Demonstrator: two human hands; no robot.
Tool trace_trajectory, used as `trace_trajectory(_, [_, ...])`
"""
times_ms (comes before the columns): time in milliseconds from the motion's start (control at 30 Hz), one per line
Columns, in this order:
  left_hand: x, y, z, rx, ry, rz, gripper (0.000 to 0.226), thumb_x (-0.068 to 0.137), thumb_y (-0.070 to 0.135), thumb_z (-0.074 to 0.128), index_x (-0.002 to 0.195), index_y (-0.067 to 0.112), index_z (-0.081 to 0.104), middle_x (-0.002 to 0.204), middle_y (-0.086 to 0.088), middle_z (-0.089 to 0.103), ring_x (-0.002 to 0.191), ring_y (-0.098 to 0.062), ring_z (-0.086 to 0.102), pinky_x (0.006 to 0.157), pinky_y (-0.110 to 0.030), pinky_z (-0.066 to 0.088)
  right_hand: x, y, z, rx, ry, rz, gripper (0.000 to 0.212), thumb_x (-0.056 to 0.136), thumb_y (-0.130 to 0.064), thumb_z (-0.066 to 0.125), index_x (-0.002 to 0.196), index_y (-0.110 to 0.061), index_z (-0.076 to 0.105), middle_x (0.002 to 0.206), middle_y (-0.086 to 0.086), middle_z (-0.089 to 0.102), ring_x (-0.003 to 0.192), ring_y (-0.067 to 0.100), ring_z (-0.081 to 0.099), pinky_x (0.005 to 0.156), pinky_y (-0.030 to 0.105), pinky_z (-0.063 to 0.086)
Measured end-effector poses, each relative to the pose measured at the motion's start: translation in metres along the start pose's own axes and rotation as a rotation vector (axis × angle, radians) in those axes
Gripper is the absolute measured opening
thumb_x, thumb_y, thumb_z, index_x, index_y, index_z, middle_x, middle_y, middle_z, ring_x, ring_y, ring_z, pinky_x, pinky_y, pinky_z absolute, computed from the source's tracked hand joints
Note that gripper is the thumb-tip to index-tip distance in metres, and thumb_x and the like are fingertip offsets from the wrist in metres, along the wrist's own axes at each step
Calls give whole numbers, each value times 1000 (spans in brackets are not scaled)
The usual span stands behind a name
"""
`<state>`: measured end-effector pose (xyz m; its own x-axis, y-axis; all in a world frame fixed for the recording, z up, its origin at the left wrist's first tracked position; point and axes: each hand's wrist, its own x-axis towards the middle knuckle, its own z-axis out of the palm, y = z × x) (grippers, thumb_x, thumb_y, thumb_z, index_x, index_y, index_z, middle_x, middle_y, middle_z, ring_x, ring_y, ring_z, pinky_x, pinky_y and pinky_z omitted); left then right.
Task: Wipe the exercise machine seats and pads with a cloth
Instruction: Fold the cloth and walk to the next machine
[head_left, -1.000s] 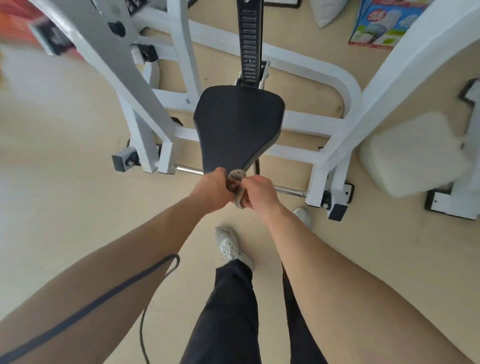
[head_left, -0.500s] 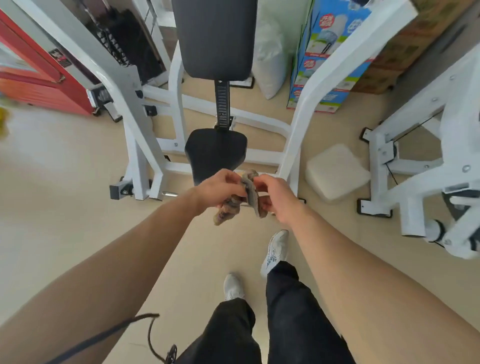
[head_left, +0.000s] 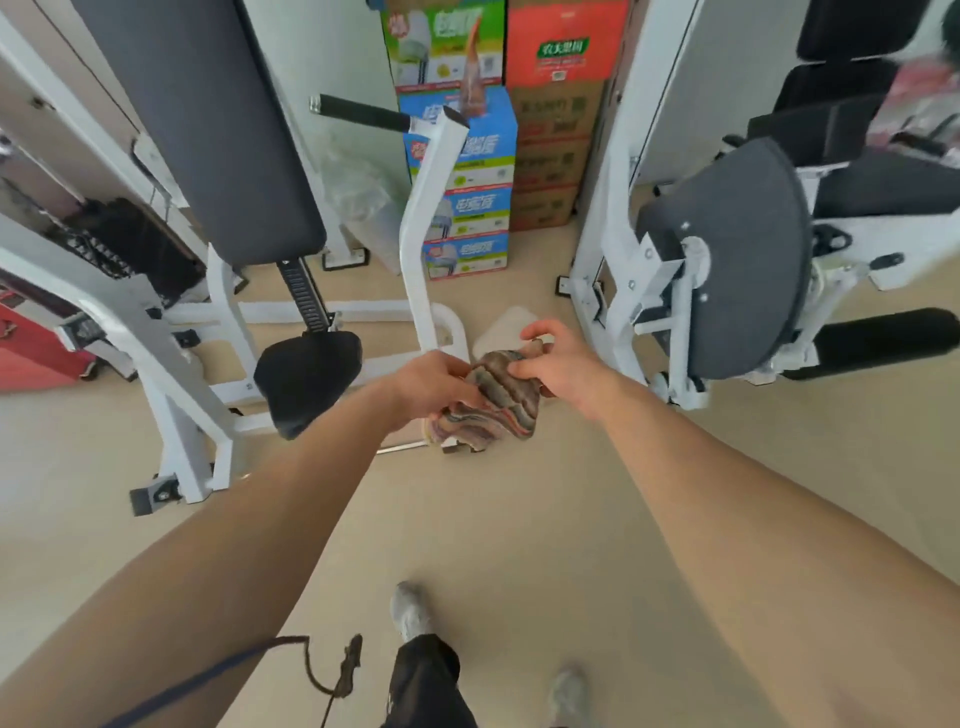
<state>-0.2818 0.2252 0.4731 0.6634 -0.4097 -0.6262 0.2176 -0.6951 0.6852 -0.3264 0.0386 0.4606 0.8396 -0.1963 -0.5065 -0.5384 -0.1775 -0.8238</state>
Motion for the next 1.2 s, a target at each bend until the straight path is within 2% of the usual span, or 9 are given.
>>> trace_trajectory(100, [-6,54,63,166,15,30,38,69,22,72,100,0,72,79,-8,62,75,-23,55,68,-30,43,-35,22,-73,-49,1,-26,59,82,-4,79,131,-23,52,103,5,62,89,20,62,71,28,50])
trace_trajectory(233, [-15,120,139,304,119,149,15,82,15,69,96,18,63,77,3,59,82,-20,55,64,-24,40,-83,38,-170,-218,8,10,59,86,-13,78,139,-14,53,122,2,60,96,16,61,80,26,49])
trace_trajectory(333, [-10,166,181,326,133,245,20,80,17,74,88,24,57,73,7,56,74,-16,53,53,-19,34,-105,46,-238,-261,21,34,49,87,-16,77,132,-12,59,115,-1,63,85,8,60,67,22,48])
trace_trajectory(567, [39,271,256,406,85,336,27,80,24,75,103,14,66,89,-1,66,86,-22,61,71,-27,44,-107,70,-365,-328,196,98,61,85,-31,79,135,-9,51,115,2,59,100,20,61,91,36,52])
trace_trajectory(700, [95,327,296,375,21,365,22,85,24,73,100,19,58,81,8,58,78,-14,56,61,-20,39,-80,80,-439,-394,289,123,34,84,-33,80,106,-9,68,100,4,70,85,17,64,67,29,48])
trace_trajectory(833, [157,385,335,419,-101,339,37,88,31,71,120,15,59,104,-2,65,96,-23,61,82,-30,46,-43,83,-522,-479,220,223,34,81,-34,82,102,-10,71,97,5,71,88,20,66,77,33,53])
trace_trajectory(933, [203,428,364,444,-169,308,39,86,35,73,119,17,62,109,-3,69,102,-25,65,96,-38,51,-17,85,-588,-464,202,265,29,81,-29,82,100,-9,72,97,7,73,90,22,69,85,37,57])
trace_trajectory(1067, [255,487,410,518,-237,313,40,83,40,75,117,21,66,108,0,72,100,-22,67,97,-41,52,9,92,-672,-457,206,274,21,81,-26,83,89,-14,68,84,1,68,82,20,65,75,30,51])
trace_trajectory(1200, [290,547,467,613,-319,317,39,84,43,73,114,20,64,106,0,70,98,-21,65,94,-38,53,30,116,-756,-517,180,309,26,82,-26,82,98,-11,68,85,4,68,83,22,67,75,31,54])
